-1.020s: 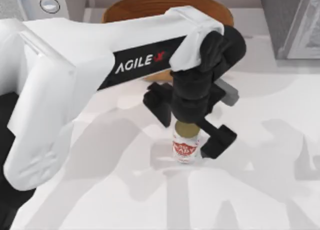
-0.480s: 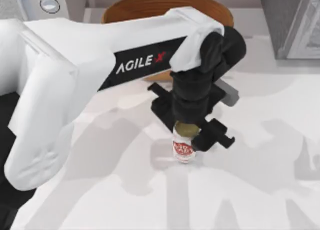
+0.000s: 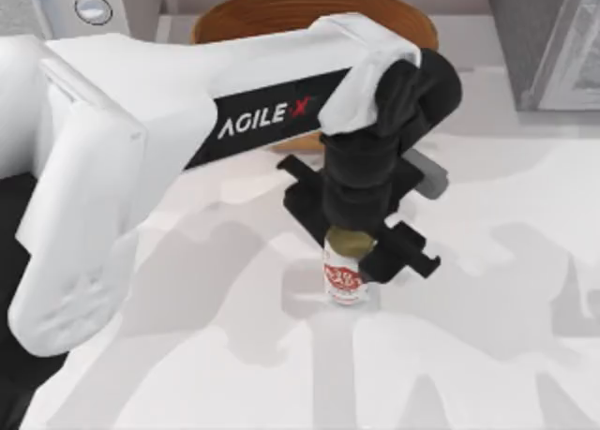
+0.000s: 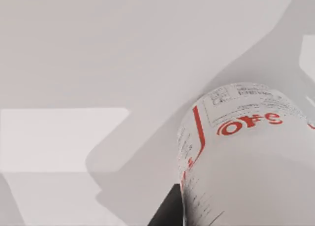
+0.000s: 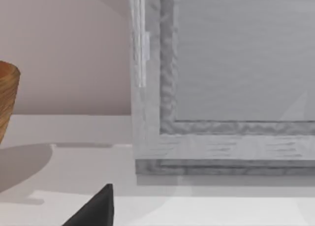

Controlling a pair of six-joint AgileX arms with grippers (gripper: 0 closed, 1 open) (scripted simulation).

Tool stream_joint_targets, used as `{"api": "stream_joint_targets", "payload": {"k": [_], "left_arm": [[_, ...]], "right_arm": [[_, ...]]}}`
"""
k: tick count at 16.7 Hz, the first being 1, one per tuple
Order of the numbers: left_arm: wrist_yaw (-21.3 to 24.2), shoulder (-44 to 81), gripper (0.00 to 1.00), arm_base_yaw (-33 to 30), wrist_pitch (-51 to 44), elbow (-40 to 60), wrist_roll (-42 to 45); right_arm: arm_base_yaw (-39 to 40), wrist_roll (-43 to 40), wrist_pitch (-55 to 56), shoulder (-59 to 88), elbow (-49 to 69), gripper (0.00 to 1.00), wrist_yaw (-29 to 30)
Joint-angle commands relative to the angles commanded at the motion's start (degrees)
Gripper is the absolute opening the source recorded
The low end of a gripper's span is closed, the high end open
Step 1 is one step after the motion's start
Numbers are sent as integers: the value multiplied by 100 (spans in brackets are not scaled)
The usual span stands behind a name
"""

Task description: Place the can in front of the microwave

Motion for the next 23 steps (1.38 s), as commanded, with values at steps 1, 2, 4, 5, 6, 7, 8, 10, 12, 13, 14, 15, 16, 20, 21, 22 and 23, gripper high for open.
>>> {"api": "stream_joint_targets", "payload": {"k": [1, 2, 4, 5, 6, 7, 8, 10, 12, 13, 14, 15, 16, 20, 21, 22, 23], "left_arm": [[0, 0, 0, 0, 0, 0, 0], [0, 0, 0, 0, 0, 0, 0], [0, 0, 0, 0, 0, 0, 0], [0, 0, 0, 0, 0, 0, 0], [4, -6, 0, 5, -2, 2, 5], [5, -10, 0, -6, -23, 23, 15], [6, -20, 0, -27, -100, 95, 34], [3, -38, 0, -27, -361, 327, 26], [2, -82, 0, -7, -668, 584, 6], [3, -102, 0, -3, -781, 682, 1], [2, -109, 0, -1, -837, 734, -2], [2, -110, 0, -1, -842, 739, -2], [2, -110, 0, -1, -842, 739, -2], [62, -247, 0, 44, -937, 689, 123], [108, -376, 0, 106, -1021, 660, 208], [158, -522, 0, 199, -1113, 626, 302], [208, -673, 0, 348, -1208, 585, 397]], "right_arm": [[0, 0, 0, 0, 0, 100, 0], [0, 0, 0, 0, 0, 100, 0], [0, 0, 0, 0, 0, 100, 0], [0, 0, 0, 0, 0, 100, 0], [0, 0, 0, 0, 0, 100, 0], [0, 0, 0, 0, 0, 100, 0], [0, 0, 0, 0, 0, 100, 0], [0, 0, 0, 0, 0, 100, 0], [0, 0, 0, 0, 0, 100, 0], [0, 0, 0, 0, 0, 100, 0], [0, 0, 0, 0, 0, 100, 0], [0, 0, 0, 0, 0, 100, 0], [0, 0, 0, 0, 0, 100, 0], [0, 0, 0, 0, 0, 100, 0], [0, 0, 0, 0, 0, 100, 0], [0, 0, 0, 0, 0, 100, 0], [0, 0, 0, 0, 0, 100, 0]]}}
